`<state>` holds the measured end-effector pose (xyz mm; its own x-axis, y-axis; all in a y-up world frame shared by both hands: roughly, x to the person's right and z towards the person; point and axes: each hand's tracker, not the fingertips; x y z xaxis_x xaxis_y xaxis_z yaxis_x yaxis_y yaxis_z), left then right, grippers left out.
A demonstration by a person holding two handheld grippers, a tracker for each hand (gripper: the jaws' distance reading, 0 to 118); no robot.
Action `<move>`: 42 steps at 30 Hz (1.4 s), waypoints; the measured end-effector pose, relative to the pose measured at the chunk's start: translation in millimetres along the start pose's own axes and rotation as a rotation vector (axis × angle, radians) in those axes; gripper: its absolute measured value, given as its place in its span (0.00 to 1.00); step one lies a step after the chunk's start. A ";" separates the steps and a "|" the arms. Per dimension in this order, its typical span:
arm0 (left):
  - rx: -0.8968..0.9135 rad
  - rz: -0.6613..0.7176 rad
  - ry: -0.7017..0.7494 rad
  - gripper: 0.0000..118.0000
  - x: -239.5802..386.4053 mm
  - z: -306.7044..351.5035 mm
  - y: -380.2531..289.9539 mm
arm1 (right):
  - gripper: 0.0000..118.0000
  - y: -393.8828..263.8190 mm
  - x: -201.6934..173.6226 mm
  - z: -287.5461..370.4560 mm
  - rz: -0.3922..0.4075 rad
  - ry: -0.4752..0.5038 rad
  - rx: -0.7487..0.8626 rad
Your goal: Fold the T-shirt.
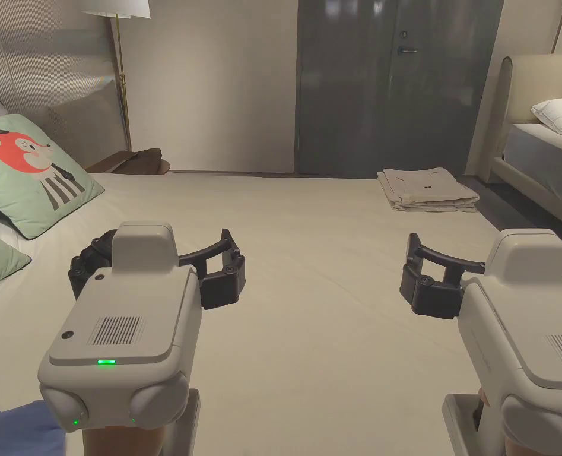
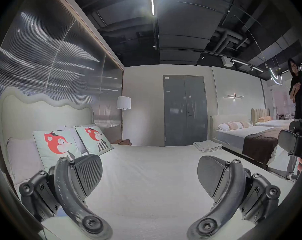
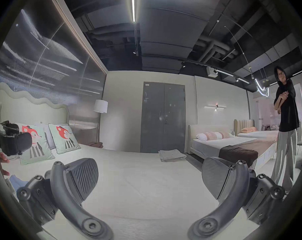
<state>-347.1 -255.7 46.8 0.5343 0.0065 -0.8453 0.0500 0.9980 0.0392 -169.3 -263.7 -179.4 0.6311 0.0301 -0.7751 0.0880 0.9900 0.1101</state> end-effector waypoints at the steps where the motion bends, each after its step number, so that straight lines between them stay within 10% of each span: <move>1: 0.003 0.000 0.003 0.94 -0.1 0.2 0.1 | 0.99 0.0 -0.5 0.4 0.000 -0.001 0.001; 38: 0.026 -0.003 0.011 0.94 -1.7 4.3 -2.5 | 0.99 -0.8 0.0 -8.0 -0.038 0.049 -0.113; 42: 0.027 -0.006 0.009 0.94 -1.4 4.5 -2.2 | 0.99 2.1 -3.5 -8.1 -0.036 -0.056 -0.142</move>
<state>-344.2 -258.3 50.3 0.5264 0.0010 -0.8502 0.0759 0.9960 0.0482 -177.5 -260.6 -181.5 0.6718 -0.0094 -0.7406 0.0039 1.0000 -0.0091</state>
